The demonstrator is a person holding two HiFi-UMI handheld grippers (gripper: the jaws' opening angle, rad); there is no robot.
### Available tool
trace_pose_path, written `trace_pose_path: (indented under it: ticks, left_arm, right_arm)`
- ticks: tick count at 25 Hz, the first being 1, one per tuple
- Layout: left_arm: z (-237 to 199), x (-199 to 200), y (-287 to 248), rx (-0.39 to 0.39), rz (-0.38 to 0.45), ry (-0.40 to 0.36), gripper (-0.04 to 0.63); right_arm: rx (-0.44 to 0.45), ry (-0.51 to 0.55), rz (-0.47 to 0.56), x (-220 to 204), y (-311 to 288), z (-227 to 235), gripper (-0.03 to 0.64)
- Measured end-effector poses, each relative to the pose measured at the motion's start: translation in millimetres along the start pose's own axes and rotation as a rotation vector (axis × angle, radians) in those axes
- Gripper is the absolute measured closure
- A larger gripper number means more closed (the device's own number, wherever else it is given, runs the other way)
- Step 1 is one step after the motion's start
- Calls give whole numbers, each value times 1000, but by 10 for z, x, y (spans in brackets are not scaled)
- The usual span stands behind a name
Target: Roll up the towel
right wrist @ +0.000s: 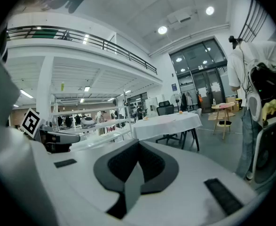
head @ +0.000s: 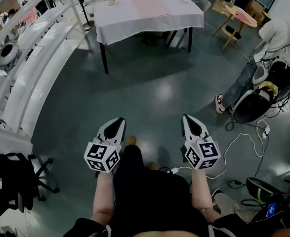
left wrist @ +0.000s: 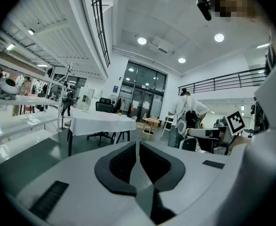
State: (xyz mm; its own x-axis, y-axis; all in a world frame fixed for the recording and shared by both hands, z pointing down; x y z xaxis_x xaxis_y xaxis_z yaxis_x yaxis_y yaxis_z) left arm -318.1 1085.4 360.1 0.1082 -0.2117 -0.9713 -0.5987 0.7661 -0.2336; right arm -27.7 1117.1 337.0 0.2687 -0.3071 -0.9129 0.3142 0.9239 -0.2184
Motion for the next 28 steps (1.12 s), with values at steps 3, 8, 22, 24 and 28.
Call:
trace_pose_path:
  ticks: [3, 8, 22, 24, 28]
  left_arm:
    - [106, -12, 81, -6, 9, -1, 566]
    - [230, -9, 114, -22, 25, -6, 566]
    - [335, 134, 110, 2, 64, -3, 286]
    - [303, 130, 76, 4, 54, -6, 278]
    - [181, 148, -30, 11, 59, 10, 278]
  right_arm:
    - [-4, 29, -8, -48, 124, -63, 615]
    - [-16, 28, 0, -74, 224, -68, 615]
    - [4, -32, 79, 4, 306, -44, 252]
    - [17, -32, 68, 15, 253, -37, 235]
    - [13, -29, 45, 28, 95, 4, 235]
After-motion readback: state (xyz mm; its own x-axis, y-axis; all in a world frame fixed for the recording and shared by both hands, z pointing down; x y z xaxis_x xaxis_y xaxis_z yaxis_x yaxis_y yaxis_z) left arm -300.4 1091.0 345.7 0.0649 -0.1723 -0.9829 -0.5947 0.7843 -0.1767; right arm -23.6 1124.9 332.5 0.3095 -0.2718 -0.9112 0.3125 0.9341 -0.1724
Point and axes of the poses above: the fingertips, and each gripper's own axes: y backward along the fingers, z to its right, x out of its top, the point moved 7 cm from there along y, backward along the fingers, and after that the axes turned 11 degrees about -y, right-handed, at the moved point
